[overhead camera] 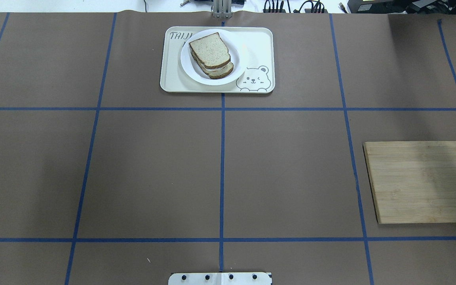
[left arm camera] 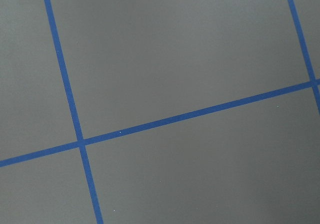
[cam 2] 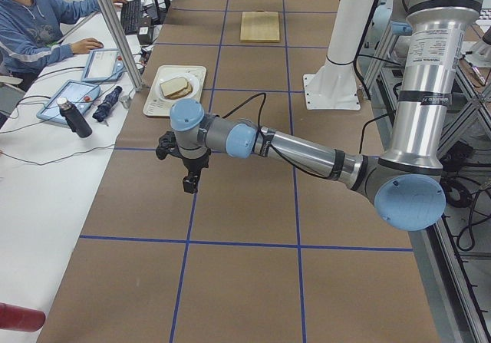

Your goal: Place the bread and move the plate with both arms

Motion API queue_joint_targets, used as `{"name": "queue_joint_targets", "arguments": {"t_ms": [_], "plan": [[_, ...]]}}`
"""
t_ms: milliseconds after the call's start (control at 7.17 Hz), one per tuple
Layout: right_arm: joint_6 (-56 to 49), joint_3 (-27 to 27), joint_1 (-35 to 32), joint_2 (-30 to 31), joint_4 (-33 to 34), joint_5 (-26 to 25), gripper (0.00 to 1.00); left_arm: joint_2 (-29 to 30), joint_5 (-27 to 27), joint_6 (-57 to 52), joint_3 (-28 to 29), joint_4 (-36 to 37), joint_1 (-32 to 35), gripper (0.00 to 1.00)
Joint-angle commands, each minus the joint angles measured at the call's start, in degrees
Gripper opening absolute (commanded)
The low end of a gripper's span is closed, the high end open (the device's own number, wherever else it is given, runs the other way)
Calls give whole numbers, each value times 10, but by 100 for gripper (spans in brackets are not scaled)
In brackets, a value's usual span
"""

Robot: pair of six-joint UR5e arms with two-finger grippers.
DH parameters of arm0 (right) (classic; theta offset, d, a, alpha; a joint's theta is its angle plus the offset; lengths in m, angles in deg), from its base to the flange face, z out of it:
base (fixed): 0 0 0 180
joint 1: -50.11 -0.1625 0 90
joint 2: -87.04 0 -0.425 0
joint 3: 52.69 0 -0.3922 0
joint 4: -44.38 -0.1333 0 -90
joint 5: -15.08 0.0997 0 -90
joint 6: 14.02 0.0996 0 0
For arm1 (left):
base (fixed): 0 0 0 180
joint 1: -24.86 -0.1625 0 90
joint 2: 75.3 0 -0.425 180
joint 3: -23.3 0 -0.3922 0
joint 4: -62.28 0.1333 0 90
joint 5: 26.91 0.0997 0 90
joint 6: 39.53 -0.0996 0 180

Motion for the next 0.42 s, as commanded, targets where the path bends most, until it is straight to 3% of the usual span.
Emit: {"name": "queue_joint_targets", "arguments": {"t_ms": [0,279], "plan": [[0,1,0,0,0,-1,100,0,-1,0,-2,0,-1,99],[0,2,0,0,0,-7,100,2,1,0,-3,0,-1,99]]}}
